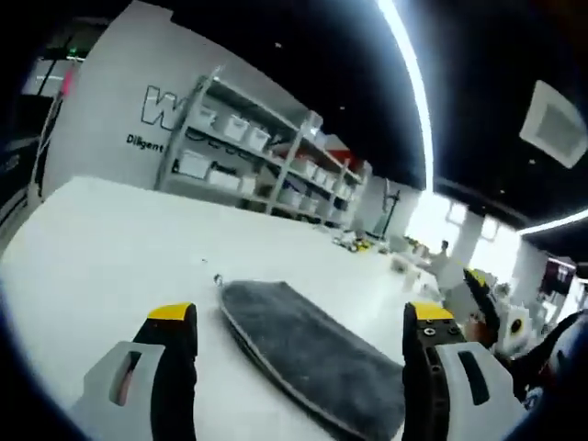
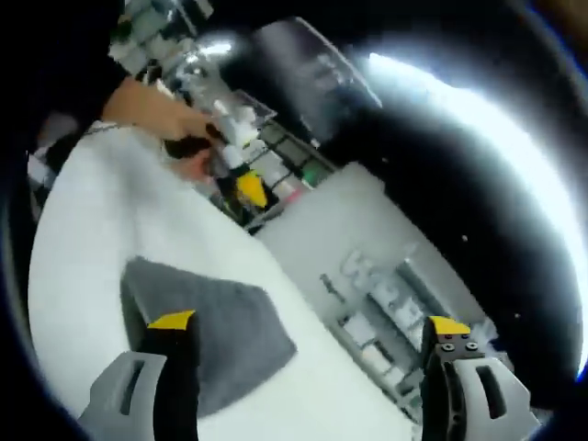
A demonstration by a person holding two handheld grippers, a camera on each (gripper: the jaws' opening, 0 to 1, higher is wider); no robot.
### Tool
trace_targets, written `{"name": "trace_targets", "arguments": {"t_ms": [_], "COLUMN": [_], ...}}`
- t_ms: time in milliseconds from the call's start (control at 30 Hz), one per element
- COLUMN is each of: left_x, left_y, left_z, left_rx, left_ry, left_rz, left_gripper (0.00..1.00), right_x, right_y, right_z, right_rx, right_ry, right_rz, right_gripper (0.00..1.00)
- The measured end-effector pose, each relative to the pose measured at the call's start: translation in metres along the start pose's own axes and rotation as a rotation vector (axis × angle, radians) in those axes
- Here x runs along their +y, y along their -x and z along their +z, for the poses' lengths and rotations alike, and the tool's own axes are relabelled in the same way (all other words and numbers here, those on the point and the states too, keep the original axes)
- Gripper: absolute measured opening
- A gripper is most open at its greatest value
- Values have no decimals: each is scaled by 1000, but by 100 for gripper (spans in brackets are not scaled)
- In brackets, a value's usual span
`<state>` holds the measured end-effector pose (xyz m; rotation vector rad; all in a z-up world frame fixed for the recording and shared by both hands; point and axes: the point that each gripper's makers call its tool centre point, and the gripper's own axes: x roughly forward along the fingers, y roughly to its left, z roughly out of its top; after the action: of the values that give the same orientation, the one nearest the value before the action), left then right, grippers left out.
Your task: Open the folded towel by lifting each exposed corner and separating the folded layers until the towel lies flat within the target outline without major curled edges
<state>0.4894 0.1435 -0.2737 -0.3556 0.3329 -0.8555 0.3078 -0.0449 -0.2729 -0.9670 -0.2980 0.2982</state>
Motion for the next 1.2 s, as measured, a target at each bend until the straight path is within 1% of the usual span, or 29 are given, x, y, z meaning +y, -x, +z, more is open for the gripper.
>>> {"name": "trace_targets", "arguments": {"t_ms": [33, 67, 133, 200, 233, 333, 400, 533, 633, 733, 767, 833, 900, 1000, 1067, 1133, 1200], "left_x": [-1, -2, 0, 3, 12, 21, 26, 32, 37, 46, 56, 64, 71, 74, 74, 68, 70], "left_y": [-6, -10, -21, -32, -40, -54, -62, -77, -89, -99, -102, -107, -109, -112, -115, -116, -118], "left_z": [-2, -3, -5, -8, -5, -5, -10, -24, -30, -37, -40, -47, -49, -50, -49, -53, -52], "left_rx": [5, 9, 41, 57, 61, 77, 86, 137, 154, 165, 170, 169, 165, 156, 150, 149, 152], "left_ry": [4, 2, 7, 13, 22, 30, 42, 16, 29, 42, 56, 130, 144, 147, 159, 159, 159], "left_rz": [0, -6, -22, -17, -7, 19, 45, 78, 83, 77, 84, 80, 75, 72, 63, 59, 54], "left_gripper": [91, 91, 91, 91, 91, 90, 90, 89, 85, 85, 84, 81, 78, 79, 79, 78, 78], "right_x": [5, 12, 22, 32, 35, 45, 54, 64, 67, 67, 68, 70, 71, 72, 73, 75, 73], "right_y": [4, 7, 14, 18, 18, 17, 13, 6, 1, -5, -8, -11, -13, -17, -19, -23, -26], "right_z": [-1, 0, 2, 5, 8, 17, 15, 14, 16, 15, 14, 15, 19, 23, 24, 25, 25], "right_rx": [10, 8, 8, 9, 2, -24, -11, -2, -8, -9, -8, -13, -28, -42, -47, -52, -50], "right_ry": [22, 21, 21, 29, 38, 118, 152, 186, 217, 256, 266, 278, 296, 323, 325, 321, 320], "right_rz": [0, 10, 20, 22, 20, -2, 7, 5, 0, -14, -13, -9, -12, -18, -16, -14, -17], "right_gripper": [100, 100, 100, 100, 100, 100, 100, 100, 100, 100, 100, 100, 100, 100, 100, 100, 100]}}
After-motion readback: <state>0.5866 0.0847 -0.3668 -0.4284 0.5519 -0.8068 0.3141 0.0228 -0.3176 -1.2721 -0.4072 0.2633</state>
